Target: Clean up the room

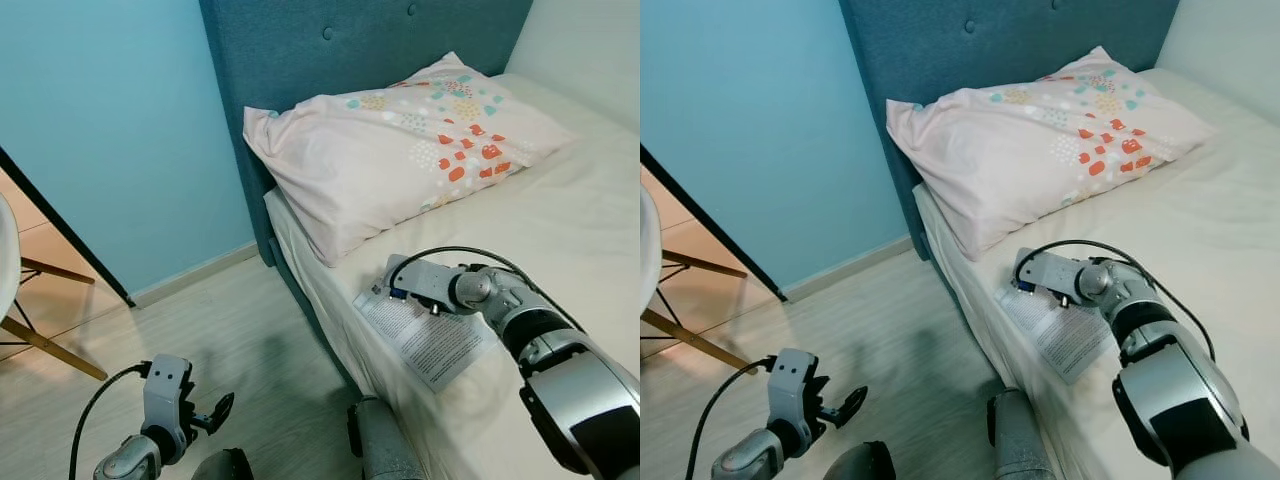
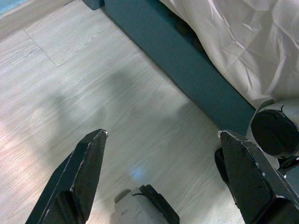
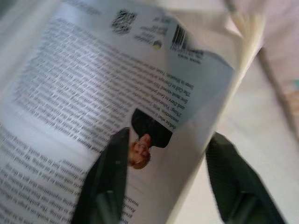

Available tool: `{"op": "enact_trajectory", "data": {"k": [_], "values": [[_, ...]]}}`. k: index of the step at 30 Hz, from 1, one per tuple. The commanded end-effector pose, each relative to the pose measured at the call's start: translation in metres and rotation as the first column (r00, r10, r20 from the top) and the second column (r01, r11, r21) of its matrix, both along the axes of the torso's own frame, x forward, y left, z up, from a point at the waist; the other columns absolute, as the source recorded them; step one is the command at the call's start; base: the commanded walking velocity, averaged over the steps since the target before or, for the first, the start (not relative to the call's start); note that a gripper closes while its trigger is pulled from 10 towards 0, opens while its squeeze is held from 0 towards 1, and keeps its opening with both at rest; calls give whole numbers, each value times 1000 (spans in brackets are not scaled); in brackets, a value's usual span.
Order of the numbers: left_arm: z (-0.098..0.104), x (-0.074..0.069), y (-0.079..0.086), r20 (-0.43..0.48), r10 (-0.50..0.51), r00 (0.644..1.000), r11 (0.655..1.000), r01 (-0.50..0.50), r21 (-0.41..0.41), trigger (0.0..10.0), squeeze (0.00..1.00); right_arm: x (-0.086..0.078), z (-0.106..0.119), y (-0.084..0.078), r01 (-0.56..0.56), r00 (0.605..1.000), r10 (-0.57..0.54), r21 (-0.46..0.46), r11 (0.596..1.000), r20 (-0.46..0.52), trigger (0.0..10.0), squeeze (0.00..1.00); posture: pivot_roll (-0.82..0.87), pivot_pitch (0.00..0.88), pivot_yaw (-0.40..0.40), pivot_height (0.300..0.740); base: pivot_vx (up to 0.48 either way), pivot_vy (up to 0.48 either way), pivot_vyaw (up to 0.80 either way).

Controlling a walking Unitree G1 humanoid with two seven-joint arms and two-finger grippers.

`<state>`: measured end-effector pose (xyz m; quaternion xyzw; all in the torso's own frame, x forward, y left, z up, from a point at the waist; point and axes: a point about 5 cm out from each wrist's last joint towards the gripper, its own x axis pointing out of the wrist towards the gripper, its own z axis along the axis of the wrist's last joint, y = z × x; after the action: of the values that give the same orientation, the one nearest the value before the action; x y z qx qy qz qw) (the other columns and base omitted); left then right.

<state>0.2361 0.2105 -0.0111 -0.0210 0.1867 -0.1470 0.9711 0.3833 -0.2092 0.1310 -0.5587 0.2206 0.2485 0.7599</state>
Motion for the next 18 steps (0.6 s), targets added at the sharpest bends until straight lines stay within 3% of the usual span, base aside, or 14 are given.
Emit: {"op": "enact_trajectory", "data": {"k": [1,3,4,7,8,10,11,12,14,15,16,17,18], "values": [[-6,-6,-1,-38,-4,999,1000,4,7,10000,0,2,2,7,-28,997,29,-12,1000,66,10000,718,-60,244,12,584,0,0,0],[-6,-4,-4,-37,-2,999,1000,2,4,10000,0,9,15,6,-11,987,14,-17,1000,161,10000,624,-60,224,10,584,0,0,0],[-6,-3,-4,-37,-2,999,1000,2,3,10000,0,10,19,5,-2,982,7,-25,1000,189,10000,624,-60,224,10,584,0,0,0],[-5,1,-6,-36,-1,999,1000,2,2,10000,0,12,25,-2,46,978,-43,-10,999,203,10000,541,-66,209,11,584,0,0,0],[-4,4,-8,-33,-2,999,1000,2,2,10000,0,13,28,-6,73,975,-69,-11,997,212,10000,424,-69,195,11,584,0,0,0],[-3,7,-9,-27,-3,1000,1000,3,2,10000,0,13,31,-12,100,971,-93,-19,995,221,10000,424,-70,191,10,584,0,0,0],[-1,10,-9,-20,-3,1000,1000,3,1,10000,0,13,34,-18,140,964,-138,10,990,229,10000,376,-73,175,8,584,0,0,0],[1,14,-10,-13,-1,1000,1000,1,1,10000,0,13,36,-24,173,957,-178,41,984,231,10000,267,-74,170,7,584,0,0,0],[3,17,-10,-10,4,1000,1000,-4,0,10000,0,12,37,-27,202,947,-219,93,975,235,10000,267,-76,153,4,584,0,0,0],[5,21,-10,-6,16,1000,1000,-16,1,10000,0,12,36,-27,240,937,-292,251,938,192,10000,0,-81,140,2,584,0,0,0],[5,21,-10,-6,16,1000,1000,-16,1,10000,0,12,36,-27,240,937,-292,251,938,192,10000,0,-81,140,2,584,0,0,0],[5,25,-9,-15,38,999,999,-38,2,10000,0,12,35,-23,258,925,-349,427,867,148,10000,0,-87,117,4,584,0,0,0],[6,27,-8,-21,53,998,999,-53,3,10000,0,12,34,-21,264,918,-380,538,801,115,10000,0,-87,117,4,584,0,0,0]]}}
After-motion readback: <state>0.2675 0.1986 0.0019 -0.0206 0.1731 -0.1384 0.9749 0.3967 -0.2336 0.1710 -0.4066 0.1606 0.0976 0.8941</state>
